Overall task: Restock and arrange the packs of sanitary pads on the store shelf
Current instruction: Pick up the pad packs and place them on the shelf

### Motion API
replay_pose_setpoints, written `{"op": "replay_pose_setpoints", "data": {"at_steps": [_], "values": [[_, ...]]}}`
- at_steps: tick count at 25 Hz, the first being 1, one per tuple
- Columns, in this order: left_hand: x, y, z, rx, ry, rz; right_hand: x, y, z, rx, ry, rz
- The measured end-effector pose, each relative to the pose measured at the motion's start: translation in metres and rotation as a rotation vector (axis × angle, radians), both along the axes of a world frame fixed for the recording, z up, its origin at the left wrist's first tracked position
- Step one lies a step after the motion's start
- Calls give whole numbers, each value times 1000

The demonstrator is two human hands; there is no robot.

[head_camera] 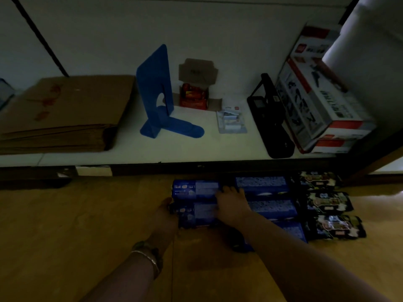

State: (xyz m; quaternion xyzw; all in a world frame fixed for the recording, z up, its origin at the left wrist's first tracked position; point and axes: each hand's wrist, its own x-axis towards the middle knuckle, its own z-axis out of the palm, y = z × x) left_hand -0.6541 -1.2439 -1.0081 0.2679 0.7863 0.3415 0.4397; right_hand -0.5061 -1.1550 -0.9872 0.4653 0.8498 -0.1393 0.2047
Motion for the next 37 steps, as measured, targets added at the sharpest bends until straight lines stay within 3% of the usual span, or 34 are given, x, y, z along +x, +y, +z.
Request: {"op": "replay_pose_setpoints", "data": {"at_steps": [5,7,11,15,22,28,37], "values": [[13,12,5,146,296,-90,3,0,12,4,189,-125],[20,12,24,227,234,-72,2,-1,30,69,318,-170],[22,8,102,292,82,-19,-23,-11,93,253,884,-222],[19,1,206,275,17,86,-28,-40,179,201,1147,-271],[42,-11,374,352,18,-8,13,-60,345,258,1162,-392],[69,-25,519,394,1,0,40,-59,495,337,1143,-340],[100,-46,723,559,-28,26,89,-77,690,411,1351,-339]]}}
